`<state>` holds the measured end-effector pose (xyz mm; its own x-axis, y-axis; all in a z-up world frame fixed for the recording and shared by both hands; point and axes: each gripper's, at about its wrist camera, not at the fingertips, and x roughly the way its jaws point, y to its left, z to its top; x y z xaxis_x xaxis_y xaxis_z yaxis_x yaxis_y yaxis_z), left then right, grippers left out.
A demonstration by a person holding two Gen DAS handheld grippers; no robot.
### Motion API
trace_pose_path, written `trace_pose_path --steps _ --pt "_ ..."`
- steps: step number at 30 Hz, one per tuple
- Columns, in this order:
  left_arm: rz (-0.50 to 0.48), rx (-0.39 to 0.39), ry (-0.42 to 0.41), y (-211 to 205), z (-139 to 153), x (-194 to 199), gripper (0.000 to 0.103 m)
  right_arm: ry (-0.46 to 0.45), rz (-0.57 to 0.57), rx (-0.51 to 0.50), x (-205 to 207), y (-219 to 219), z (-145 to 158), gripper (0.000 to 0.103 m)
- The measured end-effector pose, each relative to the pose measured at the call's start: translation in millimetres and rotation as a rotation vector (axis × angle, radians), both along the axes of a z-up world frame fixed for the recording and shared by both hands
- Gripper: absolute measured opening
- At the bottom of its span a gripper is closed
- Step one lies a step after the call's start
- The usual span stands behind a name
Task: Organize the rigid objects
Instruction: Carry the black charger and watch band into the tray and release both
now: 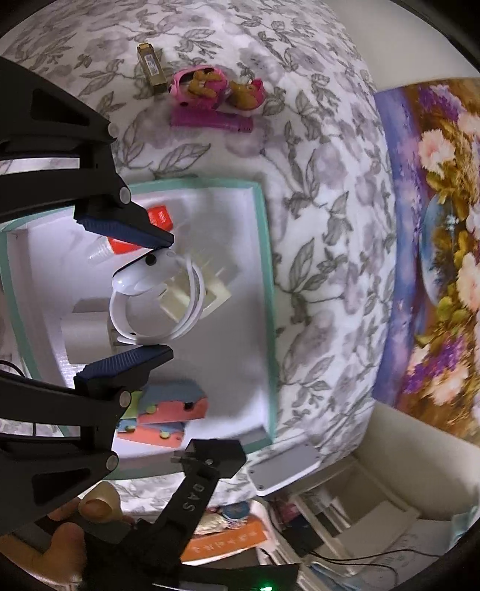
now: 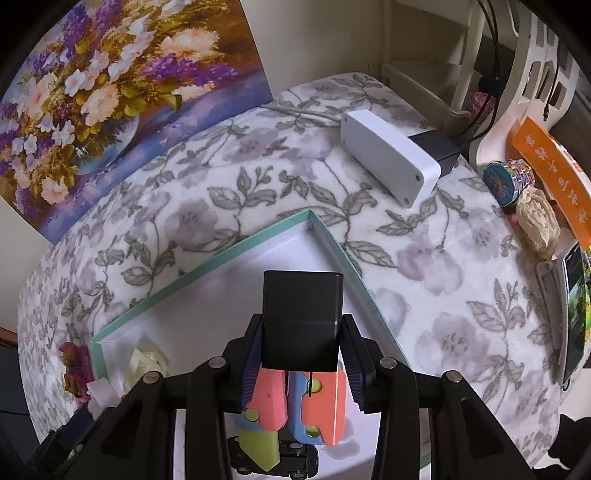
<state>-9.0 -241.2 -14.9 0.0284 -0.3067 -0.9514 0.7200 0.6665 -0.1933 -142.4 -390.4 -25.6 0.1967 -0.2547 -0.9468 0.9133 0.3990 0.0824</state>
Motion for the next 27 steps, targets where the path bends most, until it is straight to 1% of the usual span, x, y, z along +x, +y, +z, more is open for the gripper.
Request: trace_pose_path --steps 2,5,11,13,14,15,17,22,26,27 --pt "-0.009 0.009 0.014 -2.0 -5.0 -3.2 0.056 0.001 0.000 0.017 0.3 0.3 -6.0 0.043" --pt "-0.021 0.037 0.009 -5.5 -10.5 -6.8 0.056 0.006 -0.004 0.040 0.0 0.4 -14.2 0.043" --pt "-0.019 0.065 0.021 -5.2 -16.2 -5.7 0.057 0.012 -0.012 0.061 -1.6 -0.7 -19.7 0.043" --pt "-0.021 0.064 0.024 -4.7 -14.3 -4.8 0.063 0.008 -0.015 0.059 -1.7 -0.9 -18.2 0.049" --pt "-0.022 0.063 0.023 -5.0 -13.5 -4.4 0.067 0.004 -0.016 0.058 -1.7 -1.0 -16.9 0.055" --pt "-0.022 0.058 0.020 -4.5 -10.9 -3.7 0.068 0.004 -0.017 0.057 -1.4 -0.9 -15.4 0.060" --pt "-0.019 0.049 0.017 -3.3 -6.4 -2.0 0.070 0.007 -0.013 0.052 -0.3 -0.7 -11.8 0.061" --pt "0.027 0.022 -0.005 5.1 8.7 12.6 0.072 0.004 -0.008 0.025 1.5 0.0 1.4 0.070" --pt "0.081 0.010 -0.049 15.5 20.7 28.7 0.083 0.001 0.008 -0.011 5.1 3.2 15.3 0.078" --pt "0.091 0.008 -0.056 17.5 22.5 31.5 0.083 0.005 0.017 -0.027 7.0 4.4 19.4 0.082"
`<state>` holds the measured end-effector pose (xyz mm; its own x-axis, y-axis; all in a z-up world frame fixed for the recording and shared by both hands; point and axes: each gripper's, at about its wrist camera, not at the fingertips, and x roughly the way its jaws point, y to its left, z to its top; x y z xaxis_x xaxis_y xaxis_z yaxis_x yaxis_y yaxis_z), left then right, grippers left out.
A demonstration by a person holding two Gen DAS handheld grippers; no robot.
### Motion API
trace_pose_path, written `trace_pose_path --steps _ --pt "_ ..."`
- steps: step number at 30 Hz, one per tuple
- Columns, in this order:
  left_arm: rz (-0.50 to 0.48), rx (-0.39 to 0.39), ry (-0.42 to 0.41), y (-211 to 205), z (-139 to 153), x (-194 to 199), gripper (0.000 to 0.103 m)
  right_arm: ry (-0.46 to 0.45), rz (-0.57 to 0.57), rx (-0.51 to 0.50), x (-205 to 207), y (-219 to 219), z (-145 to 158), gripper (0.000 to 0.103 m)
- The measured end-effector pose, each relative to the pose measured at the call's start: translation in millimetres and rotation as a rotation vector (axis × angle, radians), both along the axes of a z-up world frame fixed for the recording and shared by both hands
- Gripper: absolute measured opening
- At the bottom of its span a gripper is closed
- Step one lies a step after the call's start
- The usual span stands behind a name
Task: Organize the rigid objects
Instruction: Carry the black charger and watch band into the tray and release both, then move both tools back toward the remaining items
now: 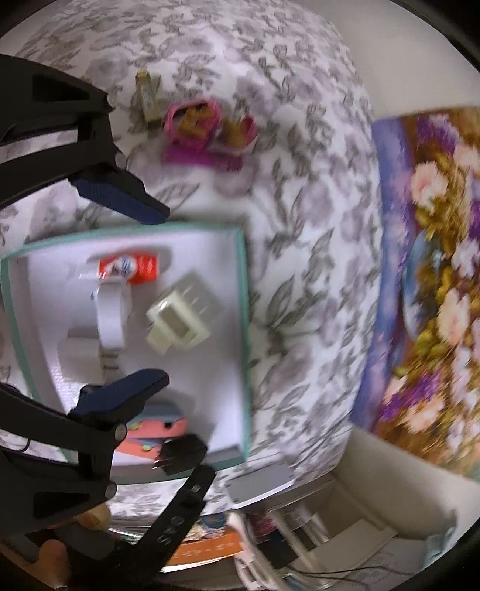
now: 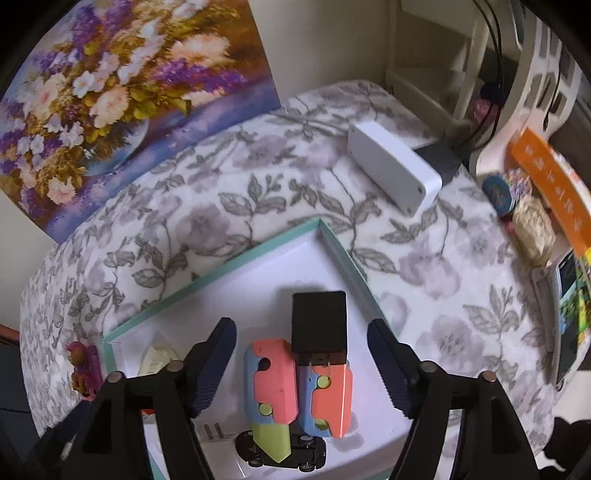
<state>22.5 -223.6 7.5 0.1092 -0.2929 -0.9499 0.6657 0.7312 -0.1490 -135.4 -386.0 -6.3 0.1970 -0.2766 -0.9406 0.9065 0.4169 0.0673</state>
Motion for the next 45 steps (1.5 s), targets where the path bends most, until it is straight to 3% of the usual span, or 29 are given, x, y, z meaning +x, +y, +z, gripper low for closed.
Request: trace_pose_path --steps 5,8,17,24,32,45 --pt "0.083 -0.017 -0.047 20.2 10.6 24.6 0.087 0.003 0.029 -0.052 7.6 6.5 14.6 0.088" --pt "0.140 -0.018 -0.089 35.5 15.0 40.1 0.096 0.003 0.058 -0.067 15.9 13.7 19.0 0.102" --pt "0.369 0.021 -0.162 108.5 13.4 100.6 0.097 -0.038 0.147 -0.059 48.9 43.0 24.2 0.103" --pt "0.489 0.068 -0.198 160.8 12.8 128.2 0.097 -0.061 0.234 -0.016 80.6 72.6 17.2 0.103" --pt "0.513 0.101 -0.157 183.9 2.6 132.9 0.097 -0.053 0.359 0.030 124.1 121.3 1.6 0.103" --pt "0.482 0.167 0.021 185.1 -55.7 131.6 0.097 -0.020 0.504 0.112 177.1 186.6 -39.7 0.103"
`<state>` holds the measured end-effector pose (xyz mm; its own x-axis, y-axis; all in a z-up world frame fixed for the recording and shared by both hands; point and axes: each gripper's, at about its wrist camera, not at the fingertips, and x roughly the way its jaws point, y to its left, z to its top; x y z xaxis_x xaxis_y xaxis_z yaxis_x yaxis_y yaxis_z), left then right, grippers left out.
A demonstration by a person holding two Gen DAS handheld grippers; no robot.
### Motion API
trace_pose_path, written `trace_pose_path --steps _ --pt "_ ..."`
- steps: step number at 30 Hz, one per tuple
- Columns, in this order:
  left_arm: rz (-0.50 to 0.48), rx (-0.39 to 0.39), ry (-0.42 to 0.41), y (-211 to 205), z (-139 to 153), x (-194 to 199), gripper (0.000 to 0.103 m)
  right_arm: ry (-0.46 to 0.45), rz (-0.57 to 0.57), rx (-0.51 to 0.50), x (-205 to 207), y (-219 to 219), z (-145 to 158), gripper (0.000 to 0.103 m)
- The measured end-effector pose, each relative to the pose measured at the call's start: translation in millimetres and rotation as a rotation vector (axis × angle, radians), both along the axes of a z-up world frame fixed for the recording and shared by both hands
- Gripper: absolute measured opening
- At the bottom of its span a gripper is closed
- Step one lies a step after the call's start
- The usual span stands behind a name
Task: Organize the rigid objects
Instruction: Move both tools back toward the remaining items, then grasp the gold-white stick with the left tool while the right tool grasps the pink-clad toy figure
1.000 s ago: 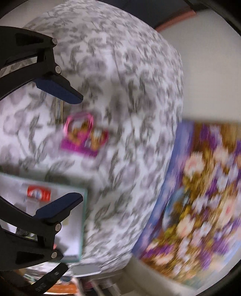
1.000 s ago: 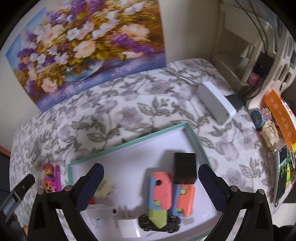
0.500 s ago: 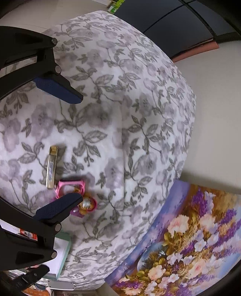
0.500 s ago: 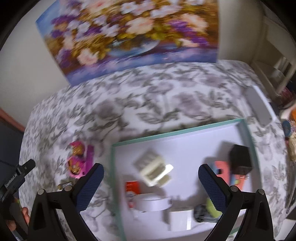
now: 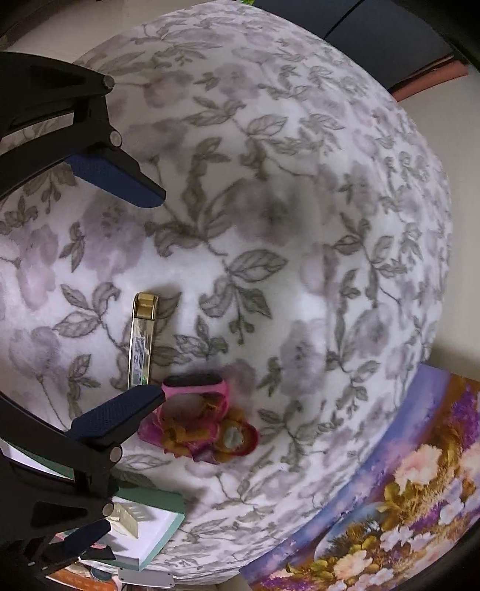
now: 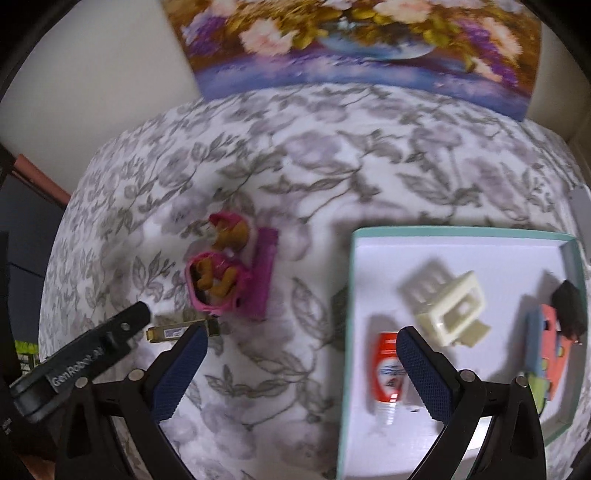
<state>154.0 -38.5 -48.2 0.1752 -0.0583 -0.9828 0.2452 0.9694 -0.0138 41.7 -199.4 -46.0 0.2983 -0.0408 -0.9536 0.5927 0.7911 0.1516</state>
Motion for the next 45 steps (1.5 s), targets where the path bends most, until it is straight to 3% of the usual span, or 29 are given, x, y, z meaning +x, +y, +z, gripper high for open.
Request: trace_pose_path --steps 8,25,36,39,45 --pt "0.011 -0.017 0.048 2.4 -13.4 1.5 0.097 0.038 -0.025 -0.029 4.0 -3.4 -11.1 0.103" --pt "-0.100 -0.023 0.131 -34.9 -35.5 -18.3 0.097 0.046 -0.107 -0.038 -11.8 -31.6 -10.2 0.103" --pt "-0.112 -0.024 0.101 -36.2 -42.0 -15.7 0.095 0.013 -0.123 -0.041 -11.2 -32.7 -6.6 0.103" --pt "-0.117 -0.035 0.101 -36.8 -42.8 -15.5 0.084 0.009 -0.129 -0.047 -10.8 -33.5 -5.1 0.103" --pt "-0.103 -0.077 0.093 -32.4 -35.1 -11.0 0.083 -0.033 -0.137 -0.042 -10.2 -34.8 -2.3 0.103"
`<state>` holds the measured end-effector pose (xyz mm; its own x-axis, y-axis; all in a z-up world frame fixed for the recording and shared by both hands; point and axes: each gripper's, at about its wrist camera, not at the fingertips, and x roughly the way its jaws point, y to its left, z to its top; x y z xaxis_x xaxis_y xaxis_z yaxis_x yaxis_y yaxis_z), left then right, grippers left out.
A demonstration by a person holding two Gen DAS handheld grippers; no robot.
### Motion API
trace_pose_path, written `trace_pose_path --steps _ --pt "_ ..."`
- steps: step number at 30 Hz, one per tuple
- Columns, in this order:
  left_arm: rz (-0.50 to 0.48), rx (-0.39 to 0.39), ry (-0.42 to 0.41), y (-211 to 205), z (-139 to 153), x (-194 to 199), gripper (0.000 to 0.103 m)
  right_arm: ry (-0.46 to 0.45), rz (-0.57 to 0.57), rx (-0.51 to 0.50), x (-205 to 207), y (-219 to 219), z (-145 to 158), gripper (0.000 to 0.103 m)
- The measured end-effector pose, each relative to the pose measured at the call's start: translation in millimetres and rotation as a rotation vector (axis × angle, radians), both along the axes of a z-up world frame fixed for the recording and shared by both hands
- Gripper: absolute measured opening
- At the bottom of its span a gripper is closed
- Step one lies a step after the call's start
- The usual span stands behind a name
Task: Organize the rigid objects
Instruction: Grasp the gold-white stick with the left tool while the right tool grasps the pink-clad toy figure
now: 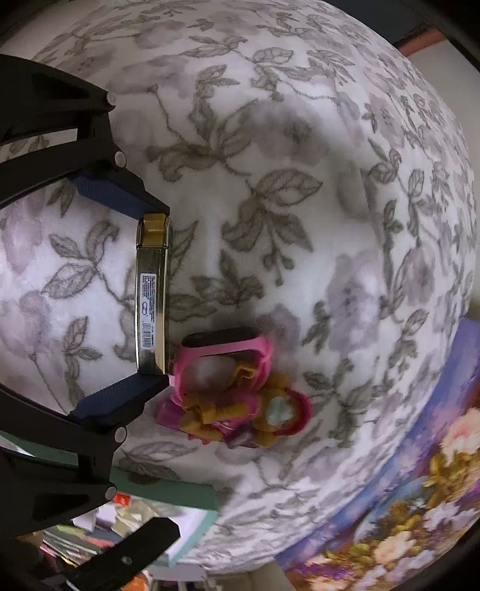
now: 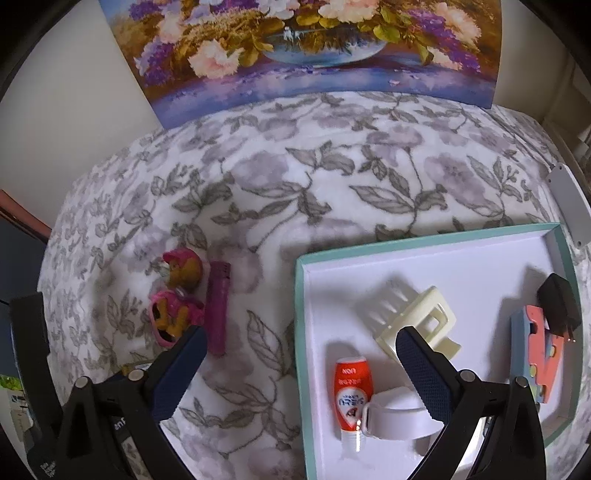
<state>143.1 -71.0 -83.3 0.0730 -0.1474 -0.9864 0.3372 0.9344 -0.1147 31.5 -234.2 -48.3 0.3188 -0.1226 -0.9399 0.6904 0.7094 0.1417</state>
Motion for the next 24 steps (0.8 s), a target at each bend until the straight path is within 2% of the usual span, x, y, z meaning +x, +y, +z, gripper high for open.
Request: trace_pose_path --steps 8,13,24 --pt "0.122 -0.037 -0.076 32.8 23.9 26.6 0.083 -0.089 0.047 0.031 16.3 13.7 4.4 0.103" --pt "0.208 -0.067 -0.104 56.5 38.7 40.6 0.083 -0.089 0.126 0.015 42.5 34.2 -3.8 0.102" --pt "0.252 -0.116 -0.104 73.6 45.8 51.2 0.083 -0.051 0.198 0.040 81.0 56.3 -27.7 0.063"
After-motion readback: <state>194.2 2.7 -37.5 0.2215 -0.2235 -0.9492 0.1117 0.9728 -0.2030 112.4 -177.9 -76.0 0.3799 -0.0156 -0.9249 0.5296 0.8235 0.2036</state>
